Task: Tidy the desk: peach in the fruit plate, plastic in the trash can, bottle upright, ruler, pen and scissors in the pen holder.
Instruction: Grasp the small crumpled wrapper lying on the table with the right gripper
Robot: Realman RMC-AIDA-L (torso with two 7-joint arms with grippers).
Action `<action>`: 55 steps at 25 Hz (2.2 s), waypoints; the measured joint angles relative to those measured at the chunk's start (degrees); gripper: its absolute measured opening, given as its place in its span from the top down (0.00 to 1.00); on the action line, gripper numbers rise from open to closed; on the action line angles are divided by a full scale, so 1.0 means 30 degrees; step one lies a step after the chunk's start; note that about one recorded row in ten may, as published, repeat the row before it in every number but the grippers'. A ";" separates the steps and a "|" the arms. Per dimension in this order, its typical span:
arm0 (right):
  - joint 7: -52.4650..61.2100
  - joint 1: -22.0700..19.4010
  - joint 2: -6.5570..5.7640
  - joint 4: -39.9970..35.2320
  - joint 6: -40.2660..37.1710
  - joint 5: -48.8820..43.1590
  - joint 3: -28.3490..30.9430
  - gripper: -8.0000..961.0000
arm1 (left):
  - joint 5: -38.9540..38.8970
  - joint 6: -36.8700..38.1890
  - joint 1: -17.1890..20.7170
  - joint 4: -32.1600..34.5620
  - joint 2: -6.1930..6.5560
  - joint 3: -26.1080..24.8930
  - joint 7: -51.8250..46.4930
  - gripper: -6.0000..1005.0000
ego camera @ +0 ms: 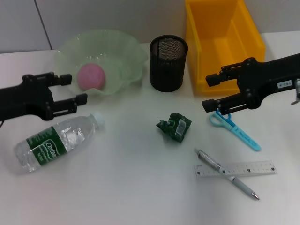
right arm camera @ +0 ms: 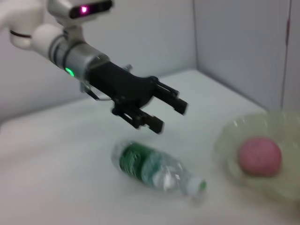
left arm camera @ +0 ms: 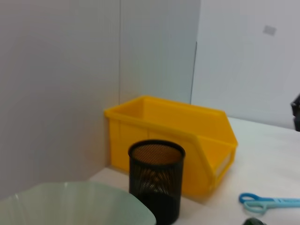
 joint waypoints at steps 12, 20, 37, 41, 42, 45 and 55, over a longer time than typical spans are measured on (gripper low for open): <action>0.2431 0.1044 0.0386 -0.1766 0.0347 -0.3198 -0.1180 0.22 | 0.0153 -0.0005 -0.0408 -0.0959 -0.0049 0.0913 0.0429 0.31; 0.3981 0.1539 0.0572 -0.1782 0.1460 -0.5102 -0.3408 0.22 | 0.0147 -0.0704 -0.0535 -0.1103 -0.0249 0.1041 0.0426 0.31; 0.5458 0.2243 0.0628 -0.0078 0.4414 -0.5380 -0.6948 0.22 | 0.0141 -0.1774 -0.0664 -0.1091 -0.0437 0.1134 0.0404 0.31; 0.5631 0.2954 0.0629 0.1096 0.5111 -0.5790 -0.7704 0.22 | 0.0142 -0.1918 -0.0686 -0.1090 -0.0438 0.1164 0.0401 0.31; 0.5631 0.2954 0.0629 0.1096 0.5111 -0.5790 -0.7704 0.22 | 0.0141 -0.1918 -0.0686 -0.1090 -0.0437 0.1163 0.0401 0.31; 0.5707 0.3208 0.0630 0.1567 0.5435 -0.5842 -0.8077 0.22 | 0.0140 -0.1926 -0.0686 -0.1091 -0.0431 0.1162 0.0402 0.31; 0.6537 0.3591 0.0648 0.2590 0.6968 -0.6253 -0.9633 0.22 | 0.0138 -0.2089 -0.0710 -0.1113 -0.0360 0.1161 0.0403 0.31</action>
